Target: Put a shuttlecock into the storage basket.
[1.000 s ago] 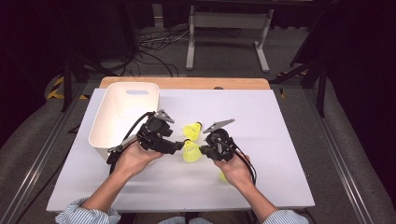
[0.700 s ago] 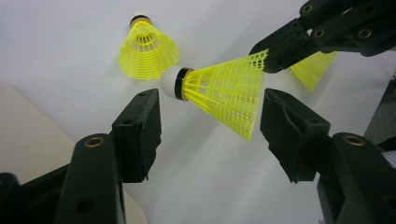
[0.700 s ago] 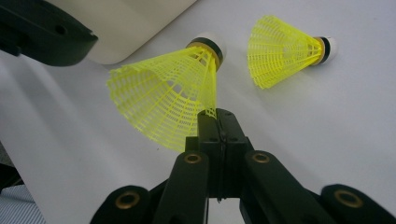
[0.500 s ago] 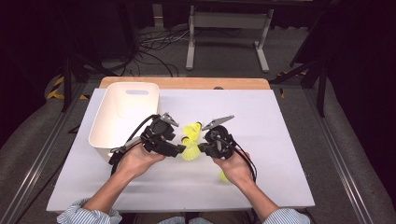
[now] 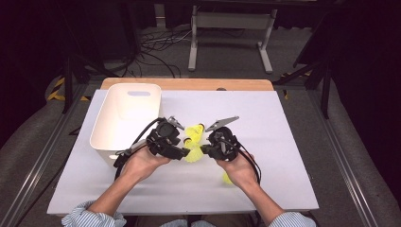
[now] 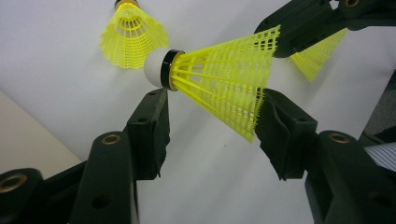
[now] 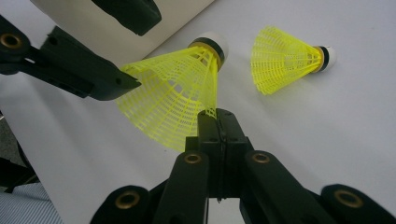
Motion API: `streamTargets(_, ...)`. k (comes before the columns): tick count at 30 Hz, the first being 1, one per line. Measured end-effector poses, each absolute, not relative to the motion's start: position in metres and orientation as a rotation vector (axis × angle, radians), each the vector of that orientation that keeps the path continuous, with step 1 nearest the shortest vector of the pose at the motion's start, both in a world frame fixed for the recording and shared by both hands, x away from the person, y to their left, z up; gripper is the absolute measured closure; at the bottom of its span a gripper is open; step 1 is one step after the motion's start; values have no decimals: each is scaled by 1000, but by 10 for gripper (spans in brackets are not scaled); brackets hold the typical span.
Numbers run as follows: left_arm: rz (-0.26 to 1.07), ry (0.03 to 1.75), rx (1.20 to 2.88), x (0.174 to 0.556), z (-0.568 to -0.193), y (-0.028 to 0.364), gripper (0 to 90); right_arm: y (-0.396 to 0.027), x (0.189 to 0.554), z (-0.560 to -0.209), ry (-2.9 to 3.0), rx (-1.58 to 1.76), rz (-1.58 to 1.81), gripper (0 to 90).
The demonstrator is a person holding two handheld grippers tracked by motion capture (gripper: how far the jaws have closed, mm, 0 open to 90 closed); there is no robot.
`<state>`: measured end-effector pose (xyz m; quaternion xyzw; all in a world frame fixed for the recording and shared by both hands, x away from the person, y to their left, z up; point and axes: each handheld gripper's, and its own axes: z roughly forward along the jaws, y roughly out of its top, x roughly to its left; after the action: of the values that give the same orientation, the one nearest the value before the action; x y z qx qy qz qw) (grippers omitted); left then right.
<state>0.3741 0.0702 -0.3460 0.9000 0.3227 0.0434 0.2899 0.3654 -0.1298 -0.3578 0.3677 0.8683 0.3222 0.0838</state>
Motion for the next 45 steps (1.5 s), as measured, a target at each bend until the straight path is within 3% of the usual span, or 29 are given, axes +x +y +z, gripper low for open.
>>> streamTargets(18, 125, 865, 2430, 373, -350, 66, 635, -129, 360, -354, 2602, 1073, 998, 900)
streamTargets(36, 166, 866, 2446, 373, -350, 64, 880, -130, 361, -362, 2613, 1089, 1002, 900)
streamTargets(45, 201, 877, 2446, 374, -349, 61, 895, -131, 360, -363, 2615, 1111, 1012, 815)
